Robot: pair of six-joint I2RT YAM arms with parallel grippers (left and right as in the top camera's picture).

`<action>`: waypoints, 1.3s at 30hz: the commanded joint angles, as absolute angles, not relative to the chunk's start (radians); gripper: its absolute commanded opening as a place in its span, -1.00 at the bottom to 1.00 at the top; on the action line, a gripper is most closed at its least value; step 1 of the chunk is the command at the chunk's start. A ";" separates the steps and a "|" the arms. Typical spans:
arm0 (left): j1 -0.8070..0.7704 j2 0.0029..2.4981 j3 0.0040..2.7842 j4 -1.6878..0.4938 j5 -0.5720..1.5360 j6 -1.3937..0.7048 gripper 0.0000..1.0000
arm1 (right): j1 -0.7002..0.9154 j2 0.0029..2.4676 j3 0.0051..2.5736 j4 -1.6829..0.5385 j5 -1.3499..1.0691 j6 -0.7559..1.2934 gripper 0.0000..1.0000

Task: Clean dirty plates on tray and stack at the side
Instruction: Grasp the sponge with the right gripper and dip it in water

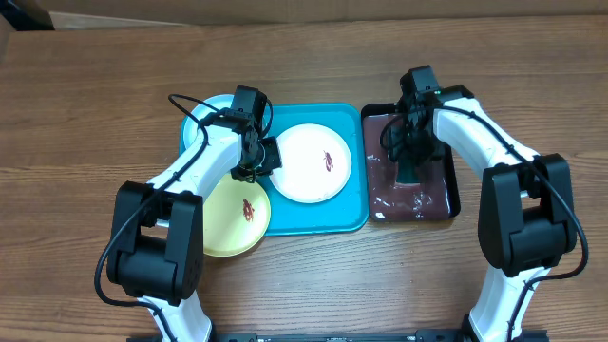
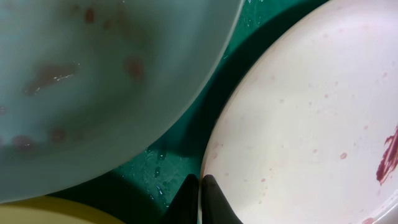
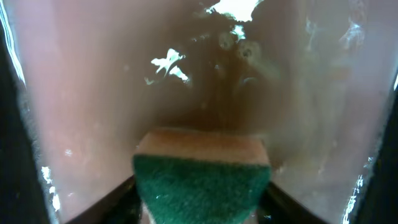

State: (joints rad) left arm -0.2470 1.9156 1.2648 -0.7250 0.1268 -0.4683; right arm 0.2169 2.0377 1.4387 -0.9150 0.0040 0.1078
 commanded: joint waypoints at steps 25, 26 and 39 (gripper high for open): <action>-0.250 1.918 1.278 -0.722 0.131 -0.449 -0.89 | 0.223 2.037 1.471 -1.053 -0.075 0.135 0.03; -0.250 1.918 1.278 -0.722 0.131 -0.449 -0.89 | 0.223 2.037 1.471 -1.053 -0.088 0.135 0.03; -0.252 1.918 1.278 -0.722 0.131 -0.449 -0.90 | 0.223 2.037 1.465 -1.061 -0.107 0.135 -0.06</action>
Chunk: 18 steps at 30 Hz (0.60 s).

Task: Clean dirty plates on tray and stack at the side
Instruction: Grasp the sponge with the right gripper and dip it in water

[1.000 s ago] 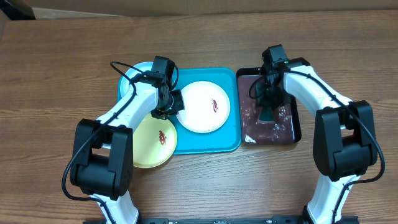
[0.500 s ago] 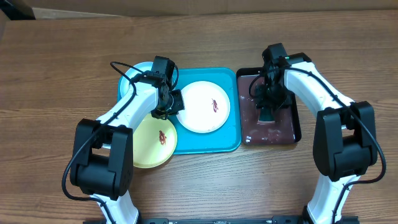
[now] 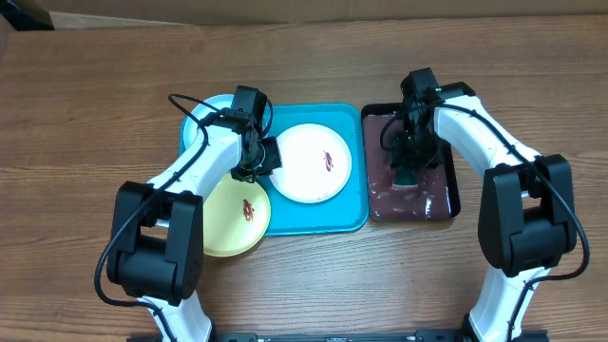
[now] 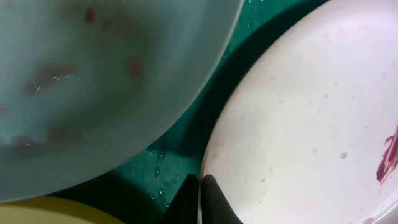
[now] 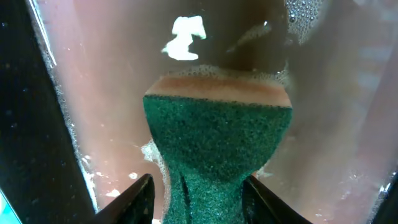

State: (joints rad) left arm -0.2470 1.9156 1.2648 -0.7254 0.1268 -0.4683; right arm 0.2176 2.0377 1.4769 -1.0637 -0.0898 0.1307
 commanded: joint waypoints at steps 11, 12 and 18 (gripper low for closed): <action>-0.252 1.918 1.278 -0.721 0.131 -0.449 -0.90 | 0.223 2.037 1.411 -1.000 -0.106 0.135 -0.32; -0.252 1.918 1.278 -0.721 0.131 -0.449 -0.90 | 0.223 2.037 1.413 -1.000 -0.106 0.135 -0.36; -0.252 1.918 1.278 -0.721 0.131 -0.449 -0.89 | 0.223 2.035 1.436 -1.022 -0.097 0.134 -0.93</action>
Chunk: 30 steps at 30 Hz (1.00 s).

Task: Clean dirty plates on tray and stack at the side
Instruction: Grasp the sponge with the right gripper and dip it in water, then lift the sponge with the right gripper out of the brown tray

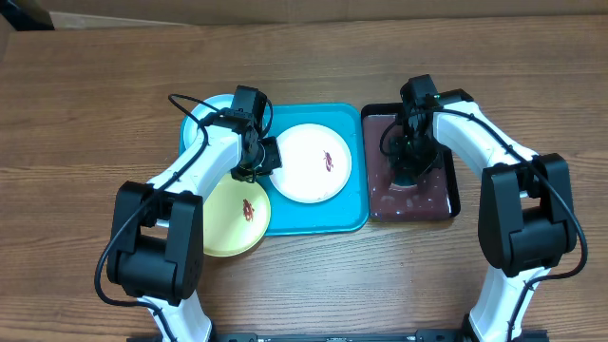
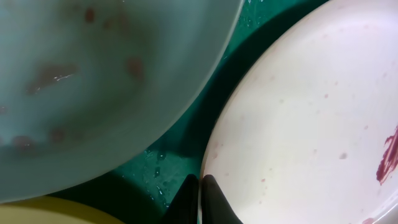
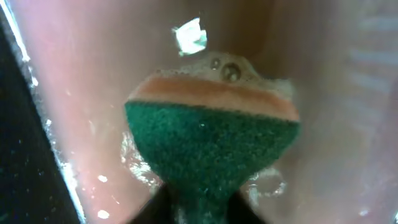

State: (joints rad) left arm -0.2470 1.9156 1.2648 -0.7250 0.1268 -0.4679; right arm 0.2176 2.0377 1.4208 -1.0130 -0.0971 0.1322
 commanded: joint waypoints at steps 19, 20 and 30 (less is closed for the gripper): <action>-0.252 1.918 1.278 -0.728 0.131 -0.450 -0.92 | 0.223 1.913 1.568 -1.237 0.022 0.127 -0.93; -0.253 1.918 1.278 -0.733 0.133 -0.451 -0.92 | 0.223 1.913 1.570 -1.237 0.022 0.126 -0.93; -0.268 1.919 1.278 -0.715 0.123 -0.452 -0.90 | 0.223 1.913 1.577 -1.240 0.022 0.127 -0.92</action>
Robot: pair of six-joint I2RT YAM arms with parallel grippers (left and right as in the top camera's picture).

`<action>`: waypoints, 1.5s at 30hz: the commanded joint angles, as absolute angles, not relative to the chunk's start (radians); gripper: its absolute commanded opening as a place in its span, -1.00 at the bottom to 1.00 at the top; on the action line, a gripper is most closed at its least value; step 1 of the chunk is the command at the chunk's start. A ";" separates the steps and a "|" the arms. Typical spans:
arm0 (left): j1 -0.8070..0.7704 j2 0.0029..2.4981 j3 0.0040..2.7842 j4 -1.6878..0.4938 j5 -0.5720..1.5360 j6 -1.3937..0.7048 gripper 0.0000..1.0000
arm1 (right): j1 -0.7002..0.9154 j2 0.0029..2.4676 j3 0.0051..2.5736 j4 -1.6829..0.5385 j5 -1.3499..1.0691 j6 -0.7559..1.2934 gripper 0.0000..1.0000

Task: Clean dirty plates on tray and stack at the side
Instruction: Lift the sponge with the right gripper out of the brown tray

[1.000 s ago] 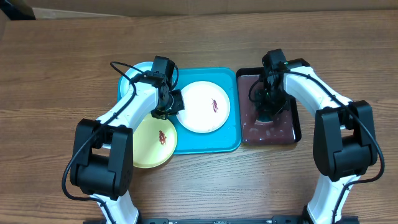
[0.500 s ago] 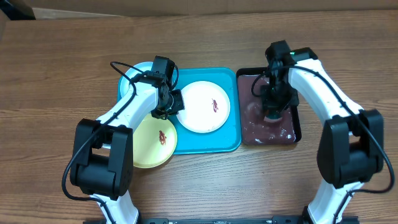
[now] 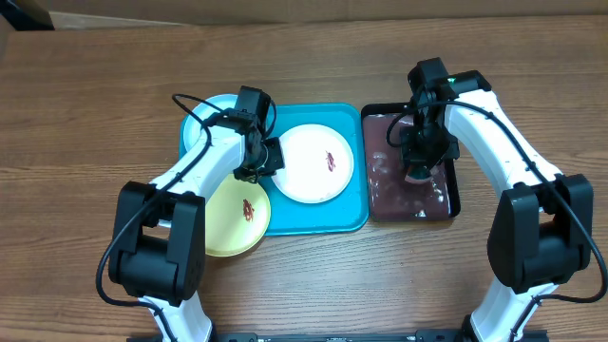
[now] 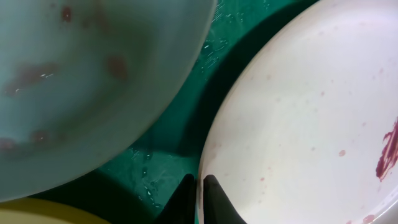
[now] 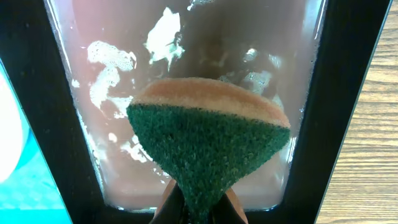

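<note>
A white plate (image 3: 314, 162) with a red smear lies on the blue tray (image 3: 347, 220). My left gripper (image 4: 198, 200) is shut on that plate's left rim. A pale blue plate (image 3: 207, 116) with red stains sits at the tray's back left, and a yellow plate (image 3: 237, 216) with a red smear overlaps the tray's front left corner. My right gripper (image 5: 204, 208) is shut on a green sponge (image 5: 208, 144), held above the black tub (image 3: 454, 190) of pinkish, foamy water.
The black tub stands right beside the blue tray on the brown wooden table (image 3: 85, 123). Both arms reach in from the table's front edge. A dark object (image 3: 24, 14) shows at the far left corner.
My right gripper, still shut on the sponge, has come up out of the water and now hangs above the tub. The left gripper has shifted slightly along the white plate's rim.
The sponge, gripped by my right gripper, was low in the tub's pink water, then partly out of it, then down in the foam again; now it hangs clear above the tub. My left gripper stayed shut on the white plate's rim throughout.
</note>
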State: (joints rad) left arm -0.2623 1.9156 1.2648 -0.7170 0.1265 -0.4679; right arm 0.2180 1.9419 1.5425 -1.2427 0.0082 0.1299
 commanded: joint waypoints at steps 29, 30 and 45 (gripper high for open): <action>-0.296 1.919 1.278 -0.759 0.124 -0.469 -0.91 | 0.223 1.913 1.577 -1.267 0.022 0.123 -0.92; -0.299 1.919 1.278 -0.762 0.124 -0.469 -0.92 | 0.223 1.913 1.577 -1.266 0.022 0.123 -0.93; -0.302 1.920 1.278 -0.748 0.119 -0.469 -0.92 | 0.255 1.913 1.572 -1.269 -0.027 0.047 -0.93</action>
State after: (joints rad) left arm -0.2951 1.9156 1.2671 -0.7525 0.1265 -0.4690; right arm 0.2428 1.9419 1.5448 -1.2739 -0.0174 0.0685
